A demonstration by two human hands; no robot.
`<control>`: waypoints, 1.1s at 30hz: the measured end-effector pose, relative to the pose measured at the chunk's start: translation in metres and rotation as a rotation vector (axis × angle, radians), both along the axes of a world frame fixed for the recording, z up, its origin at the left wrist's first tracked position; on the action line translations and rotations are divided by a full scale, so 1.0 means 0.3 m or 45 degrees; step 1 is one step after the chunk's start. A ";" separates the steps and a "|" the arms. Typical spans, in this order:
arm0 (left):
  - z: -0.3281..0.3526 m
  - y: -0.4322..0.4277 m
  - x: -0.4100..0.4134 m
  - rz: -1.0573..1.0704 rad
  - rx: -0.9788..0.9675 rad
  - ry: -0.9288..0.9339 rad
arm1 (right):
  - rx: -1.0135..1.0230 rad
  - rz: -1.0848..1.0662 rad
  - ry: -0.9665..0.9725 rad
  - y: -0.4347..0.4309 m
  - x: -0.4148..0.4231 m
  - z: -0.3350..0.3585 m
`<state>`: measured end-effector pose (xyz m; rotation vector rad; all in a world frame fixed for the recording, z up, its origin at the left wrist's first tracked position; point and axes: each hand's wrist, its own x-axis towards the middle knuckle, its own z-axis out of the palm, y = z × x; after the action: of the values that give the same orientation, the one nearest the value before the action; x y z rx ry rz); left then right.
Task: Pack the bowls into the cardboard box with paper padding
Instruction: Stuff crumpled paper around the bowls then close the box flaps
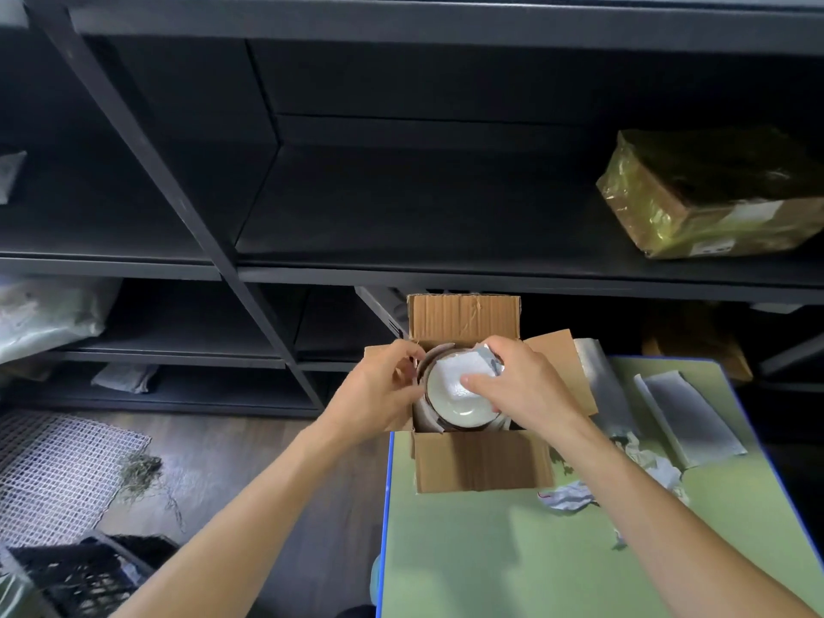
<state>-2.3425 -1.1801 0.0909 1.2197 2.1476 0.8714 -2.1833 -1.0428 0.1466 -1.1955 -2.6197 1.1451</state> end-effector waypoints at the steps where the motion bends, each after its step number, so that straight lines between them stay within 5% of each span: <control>1: -0.018 0.000 -0.016 -0.123 -0.034 0.144 | 0.032 0.015 -0.015 -0.006 0.005 0.001; 9: -0.026 0.102 -0.053 -0.546 -0.189 0.645 | 0.048 0.093 -0.057 -0.064 0.016 -0.003; 24: -0.015 0.140 -0.110 -0.642 -0.193 0.422 | 0.548 0.313 -0.218 -0.194 -0.088 -0.121; 33: -0.027 0.146 -0.115 -0.586 -0.203 0.343 | 0.508 0.338 -0.303 -0.221 -0.109 -0.147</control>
<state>-2.3769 -1.1362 0.0827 1.7279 1.9560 0.3489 -2.2160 -1.1090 0.1026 -0.9761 -3.0565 0.4783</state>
